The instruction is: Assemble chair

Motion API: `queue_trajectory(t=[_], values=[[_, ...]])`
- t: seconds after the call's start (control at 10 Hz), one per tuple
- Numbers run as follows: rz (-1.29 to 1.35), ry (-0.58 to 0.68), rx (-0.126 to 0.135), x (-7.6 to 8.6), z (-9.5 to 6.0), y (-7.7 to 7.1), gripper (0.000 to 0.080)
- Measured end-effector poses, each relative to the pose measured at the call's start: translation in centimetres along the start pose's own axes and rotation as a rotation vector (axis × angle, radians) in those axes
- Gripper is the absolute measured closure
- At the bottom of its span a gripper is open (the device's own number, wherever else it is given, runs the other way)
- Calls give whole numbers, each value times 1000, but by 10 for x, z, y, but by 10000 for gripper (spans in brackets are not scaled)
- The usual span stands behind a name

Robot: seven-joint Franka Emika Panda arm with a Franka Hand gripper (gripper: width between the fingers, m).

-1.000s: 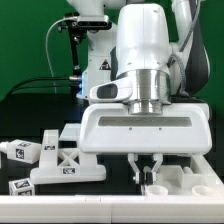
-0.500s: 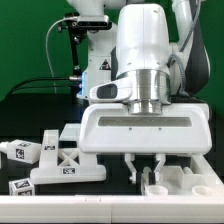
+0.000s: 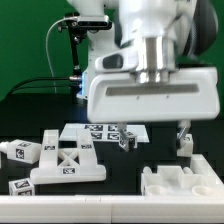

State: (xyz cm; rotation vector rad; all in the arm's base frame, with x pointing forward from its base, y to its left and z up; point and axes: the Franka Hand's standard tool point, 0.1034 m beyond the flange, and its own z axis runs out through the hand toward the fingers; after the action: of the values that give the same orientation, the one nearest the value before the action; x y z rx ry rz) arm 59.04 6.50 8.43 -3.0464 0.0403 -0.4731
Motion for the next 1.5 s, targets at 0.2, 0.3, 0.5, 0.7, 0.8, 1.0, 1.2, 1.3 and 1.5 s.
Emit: queue_trajectory(t=[0.2, 0.3, 0.5, 0.7, 0.8, 1.0, 1.2, 1.3, 1.5], values=[[43, -178, 26, -18, -11, -26, 151], [16, -188, 17, -12, -10, -22, 151], [23, -330, 26, -19, -11, -23, 151], [143, -567, 1, -31, -8, -33, 151], [213, -650, -11, -36, -7, -39, 151], [277, -839, -25, -60, -8, -41, 151], [250, -983, -30, -69, -10, -36, 151], [257, -1051, -34, -69, -7, -31, 151], [319, -1099, -49, -80, -3, -34, 151]])
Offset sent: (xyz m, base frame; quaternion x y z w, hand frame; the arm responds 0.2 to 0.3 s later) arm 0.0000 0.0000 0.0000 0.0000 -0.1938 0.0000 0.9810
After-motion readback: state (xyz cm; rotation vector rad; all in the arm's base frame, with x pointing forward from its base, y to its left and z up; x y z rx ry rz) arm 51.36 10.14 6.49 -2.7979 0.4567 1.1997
